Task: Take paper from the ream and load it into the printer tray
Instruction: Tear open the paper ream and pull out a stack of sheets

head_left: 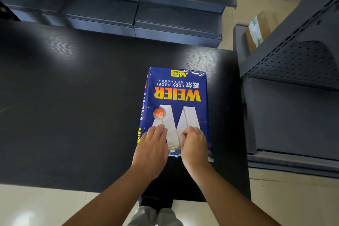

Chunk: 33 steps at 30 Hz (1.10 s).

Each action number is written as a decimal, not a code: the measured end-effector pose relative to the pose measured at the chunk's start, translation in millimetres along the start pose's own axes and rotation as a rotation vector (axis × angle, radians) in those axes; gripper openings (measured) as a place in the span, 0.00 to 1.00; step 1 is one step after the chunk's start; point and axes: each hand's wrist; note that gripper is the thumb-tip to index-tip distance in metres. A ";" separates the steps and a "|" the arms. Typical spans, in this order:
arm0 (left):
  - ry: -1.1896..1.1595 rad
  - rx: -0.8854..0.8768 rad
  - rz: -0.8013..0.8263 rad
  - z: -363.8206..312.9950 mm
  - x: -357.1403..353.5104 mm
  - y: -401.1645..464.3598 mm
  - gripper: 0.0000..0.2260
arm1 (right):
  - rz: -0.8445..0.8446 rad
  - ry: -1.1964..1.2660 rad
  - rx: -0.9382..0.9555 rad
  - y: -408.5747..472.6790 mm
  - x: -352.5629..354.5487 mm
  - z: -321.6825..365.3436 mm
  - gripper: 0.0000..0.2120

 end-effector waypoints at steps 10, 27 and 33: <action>0.176 -0.157 0.127 12.7 -20.1 -4.1 0.32 | 0.032 -0.389 0.111 -5.0 -12.4 -1.1 0.05; 0.063 -0.089 0.218 14.2 -8.8 -3.6 0.39 | 0.090 -0.467 0.488 -64.3 -10.5 -33.2 0.18; 0.211 -0.195 0.203 9.1 -4.6 -8.9 0.31 | 0.002 -0.440 0.587 -103.5 -11.4 -45.4 0.13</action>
Point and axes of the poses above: each hand's wrist, its own y-axis towards the middle knuckle, its own x-axis out of the back of the hand, z = x × y, and after that the axes turned 13 degrees about y, right-handed
